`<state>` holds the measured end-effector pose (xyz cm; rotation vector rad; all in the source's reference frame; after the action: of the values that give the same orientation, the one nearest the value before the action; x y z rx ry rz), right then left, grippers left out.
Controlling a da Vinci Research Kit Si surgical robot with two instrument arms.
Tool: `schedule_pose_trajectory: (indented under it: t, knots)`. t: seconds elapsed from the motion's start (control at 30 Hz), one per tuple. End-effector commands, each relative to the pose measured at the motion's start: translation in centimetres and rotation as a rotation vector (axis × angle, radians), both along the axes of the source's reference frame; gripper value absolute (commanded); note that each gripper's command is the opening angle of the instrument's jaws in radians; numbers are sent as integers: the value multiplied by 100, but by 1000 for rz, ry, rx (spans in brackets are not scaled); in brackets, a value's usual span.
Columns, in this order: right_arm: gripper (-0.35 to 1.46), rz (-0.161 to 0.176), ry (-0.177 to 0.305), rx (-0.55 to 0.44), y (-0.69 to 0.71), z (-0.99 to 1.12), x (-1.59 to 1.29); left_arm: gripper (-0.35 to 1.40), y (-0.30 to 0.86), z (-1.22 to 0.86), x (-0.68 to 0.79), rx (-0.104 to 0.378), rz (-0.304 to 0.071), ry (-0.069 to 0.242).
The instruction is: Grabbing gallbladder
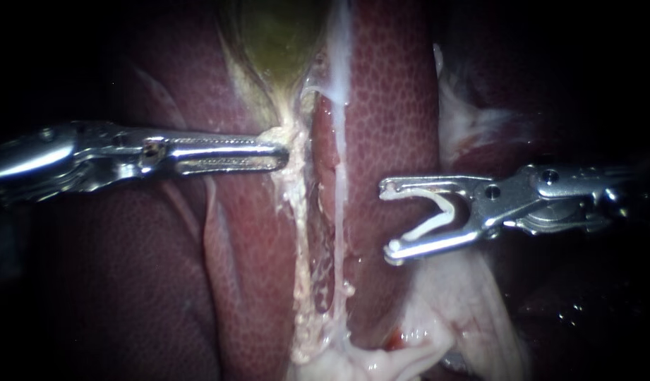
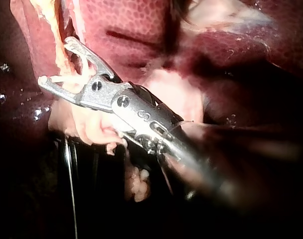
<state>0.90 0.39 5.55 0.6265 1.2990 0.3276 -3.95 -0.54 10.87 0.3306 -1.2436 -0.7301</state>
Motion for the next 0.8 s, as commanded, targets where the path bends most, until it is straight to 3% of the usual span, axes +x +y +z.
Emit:
schedule_pose_trajectory:
  t: [0.03,0.17,0.53,0.8]
  knots:
    - [60,-1,0,0,0,0,-1,-35,0,-2,1,1,1,-1]
    - [60,-1,0,0,0,0,-1,-35,3,-10,9,5,4,-4]
    - [60,-1,0,0,0,0,-1,-35,32,-47,54,20,-35,-4]
    - [60,0,0,0,1,0,-1,-35,41,-62,70,7,-51,-7]
